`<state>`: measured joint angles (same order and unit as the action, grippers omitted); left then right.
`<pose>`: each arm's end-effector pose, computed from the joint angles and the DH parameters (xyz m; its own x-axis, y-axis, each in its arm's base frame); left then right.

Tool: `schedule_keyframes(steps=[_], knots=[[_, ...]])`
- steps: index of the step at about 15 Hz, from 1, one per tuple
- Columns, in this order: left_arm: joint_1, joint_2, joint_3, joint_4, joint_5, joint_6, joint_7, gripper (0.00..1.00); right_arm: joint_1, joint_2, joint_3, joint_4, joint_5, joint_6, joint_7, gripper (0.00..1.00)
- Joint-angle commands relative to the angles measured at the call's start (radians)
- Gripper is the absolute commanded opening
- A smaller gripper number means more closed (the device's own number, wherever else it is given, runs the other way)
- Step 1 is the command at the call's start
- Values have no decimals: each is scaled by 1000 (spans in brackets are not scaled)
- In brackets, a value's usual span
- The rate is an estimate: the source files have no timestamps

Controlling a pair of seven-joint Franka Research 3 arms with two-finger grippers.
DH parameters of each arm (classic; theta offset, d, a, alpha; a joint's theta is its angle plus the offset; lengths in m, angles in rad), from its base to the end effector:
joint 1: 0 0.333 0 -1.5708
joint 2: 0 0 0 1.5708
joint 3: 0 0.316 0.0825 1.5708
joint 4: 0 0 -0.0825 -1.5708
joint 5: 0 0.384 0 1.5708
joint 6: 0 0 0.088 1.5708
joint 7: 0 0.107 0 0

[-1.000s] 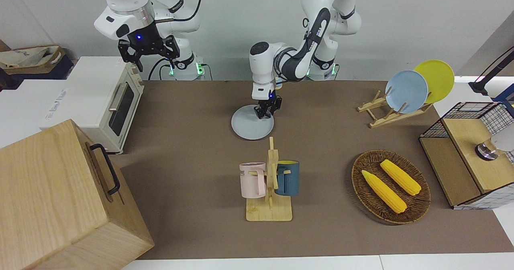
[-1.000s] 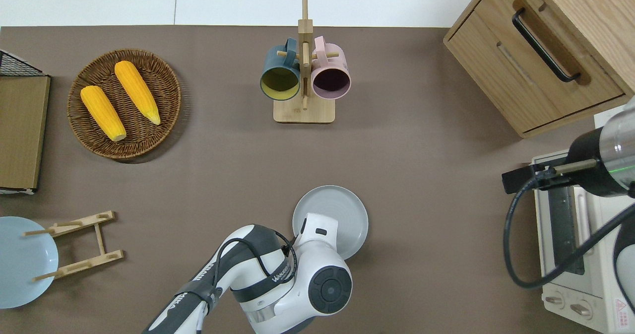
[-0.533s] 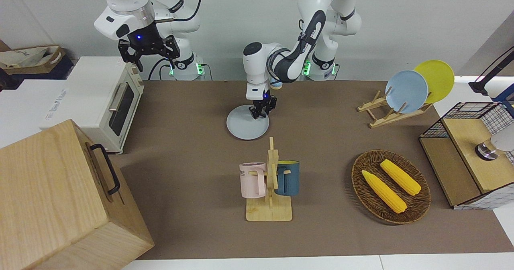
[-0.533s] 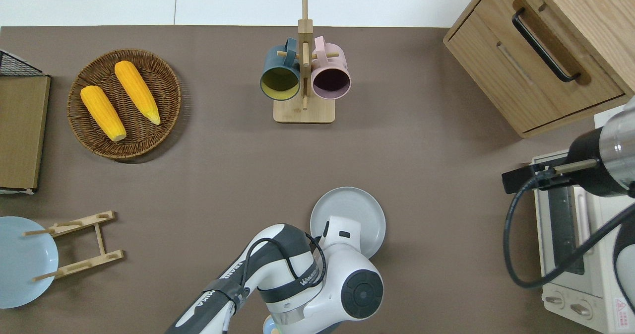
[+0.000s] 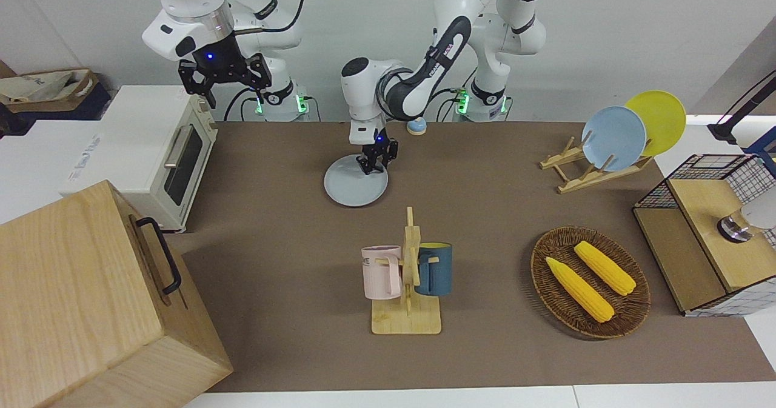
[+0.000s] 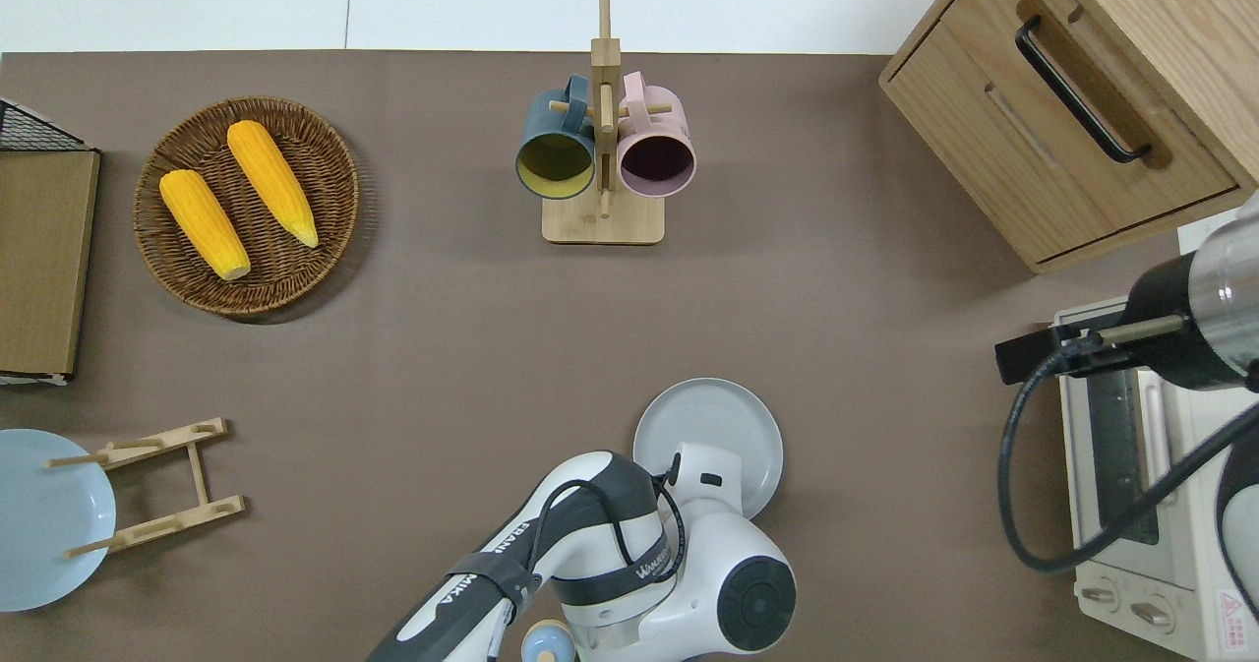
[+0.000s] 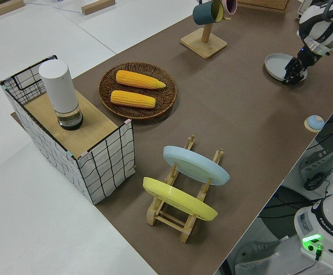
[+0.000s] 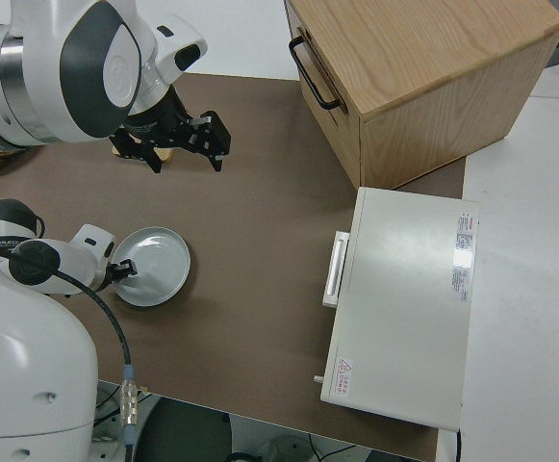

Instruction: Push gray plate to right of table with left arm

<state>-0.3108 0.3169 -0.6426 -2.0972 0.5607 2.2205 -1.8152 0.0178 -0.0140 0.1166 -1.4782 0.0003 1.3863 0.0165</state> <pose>0.3464 -0.4488 0.2885 0.8536 0.4631 0.2385 0.4924 -0.8667 -0.0798 0.5257 0.0716 0.6594 0.9901 0.1171 -0.0779 0.1177 -0.9930 0.0026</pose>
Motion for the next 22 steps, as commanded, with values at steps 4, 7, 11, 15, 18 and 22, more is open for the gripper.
schedule_keyframes(steps=[4, 7, 11, 15, 18, 22], knots=[[-11, 11, 12, 51, 50, -57, 37, 995, -19, -3, 14, 9, 4, -13, 13, 983], [-8, 5, 9, 75, 47, -110, 53, 998, -19, -3, 15, 9, 4, -13, 13, 983], [79, -115, 7, 75, -169, -194, 441, 995, -19, -3, 15, 9, 6, -13, 13, 983], [254, -295, 23, 106, -411, -307, 855, 995, -19, -3, 14, 9, 6, -13, 13, 983], [379, -311, 26, 216, -487, -476, 1090, 998, -19, -3, 14, 9, 6, -13, 13, 983], [511, -337, 26, 296, -527, -573, 1264, 998, -19, -3, 15, 9, 4, -13, 13, 983]])
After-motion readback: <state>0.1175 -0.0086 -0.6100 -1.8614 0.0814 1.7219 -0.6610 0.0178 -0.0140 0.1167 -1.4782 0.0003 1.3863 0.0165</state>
